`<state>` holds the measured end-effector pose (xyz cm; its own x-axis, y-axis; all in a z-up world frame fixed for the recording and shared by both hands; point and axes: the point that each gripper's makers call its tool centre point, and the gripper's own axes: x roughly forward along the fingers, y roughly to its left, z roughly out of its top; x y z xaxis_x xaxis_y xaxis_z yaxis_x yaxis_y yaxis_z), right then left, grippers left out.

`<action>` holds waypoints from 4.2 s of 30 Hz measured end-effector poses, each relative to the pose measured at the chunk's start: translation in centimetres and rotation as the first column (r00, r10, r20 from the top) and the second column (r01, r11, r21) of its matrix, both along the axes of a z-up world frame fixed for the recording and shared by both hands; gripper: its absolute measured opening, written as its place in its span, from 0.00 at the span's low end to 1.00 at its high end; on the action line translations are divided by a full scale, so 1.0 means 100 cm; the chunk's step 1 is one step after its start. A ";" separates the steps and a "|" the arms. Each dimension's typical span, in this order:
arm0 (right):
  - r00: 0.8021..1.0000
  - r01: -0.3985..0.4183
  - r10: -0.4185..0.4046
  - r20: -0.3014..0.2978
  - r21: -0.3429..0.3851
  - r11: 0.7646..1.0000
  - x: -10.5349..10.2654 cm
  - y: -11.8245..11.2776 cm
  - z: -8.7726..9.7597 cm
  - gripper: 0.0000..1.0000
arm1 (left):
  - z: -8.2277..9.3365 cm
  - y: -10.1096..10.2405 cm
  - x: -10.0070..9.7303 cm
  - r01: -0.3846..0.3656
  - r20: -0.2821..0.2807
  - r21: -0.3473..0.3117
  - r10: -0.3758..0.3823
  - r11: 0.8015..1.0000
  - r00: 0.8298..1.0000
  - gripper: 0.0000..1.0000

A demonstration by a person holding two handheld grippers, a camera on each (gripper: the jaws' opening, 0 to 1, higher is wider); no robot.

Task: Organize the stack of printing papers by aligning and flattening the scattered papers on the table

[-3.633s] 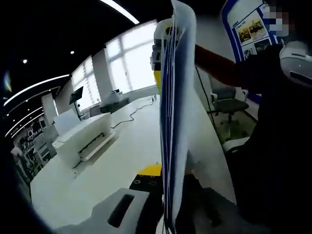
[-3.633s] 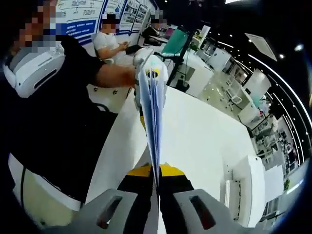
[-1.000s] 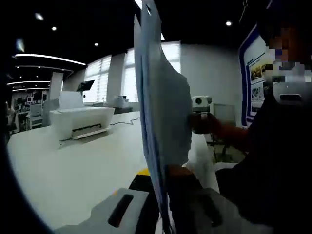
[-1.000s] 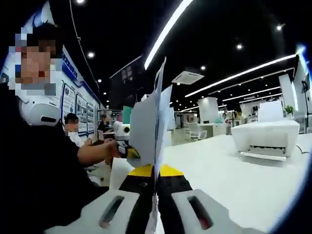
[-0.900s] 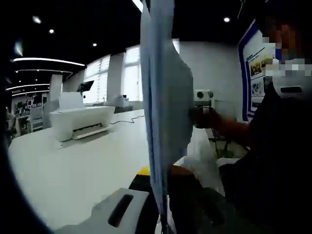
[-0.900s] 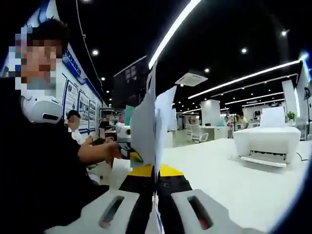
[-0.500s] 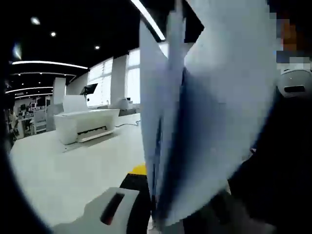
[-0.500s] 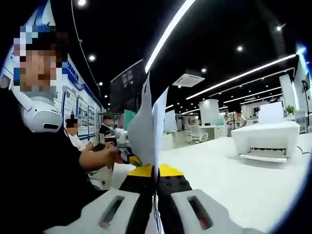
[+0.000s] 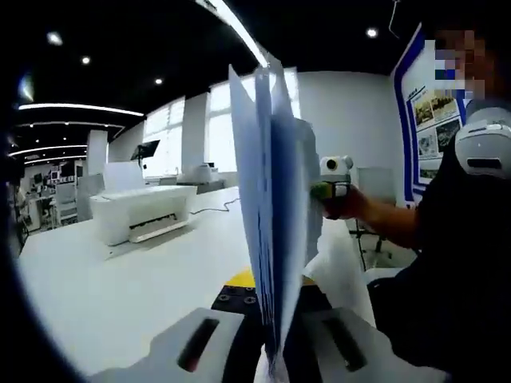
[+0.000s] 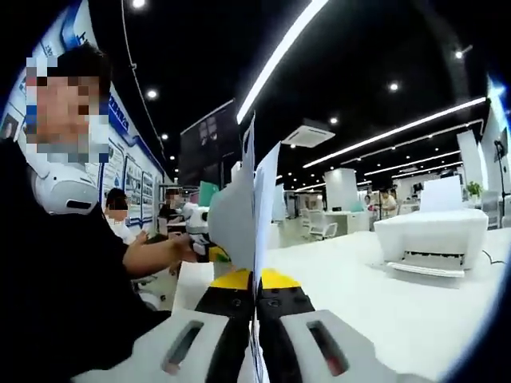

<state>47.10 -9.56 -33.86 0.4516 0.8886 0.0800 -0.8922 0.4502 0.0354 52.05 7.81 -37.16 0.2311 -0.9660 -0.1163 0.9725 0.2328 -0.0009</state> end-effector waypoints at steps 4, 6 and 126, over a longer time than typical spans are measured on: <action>1.000 0.000 0.000 -0.017 -0.019 1.000 0.004 0.002 -0.011 0.00 | -0.011 0.002 0.005 -0.020 -0.021 0.020 0.020 1.000 1.000 0.07; 1.000 0.009 -0.009 -0.022 -0.043 0.999 0.006 0.004 -0.020 0.00 | -0.017 0.004 0.007 -0.027 -0.028 0.028 0.028 0.999 0.999 0.07; 0.999 0.041 -0.042 -0.020 -0.034 0.999 0.019 0.015 0.002 0.17 | 0.002 0.014 0.018 -0.078 -0.074 -0.037 0.075 0.996 0.994 0.22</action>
<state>48.96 -8.09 -33.62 0.4893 0.8712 0.0407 -0.8720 0.4880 0.0382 53.90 9.23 -36.95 0.2965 -0.9501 -0.0971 0.9490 0.3046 -0.0819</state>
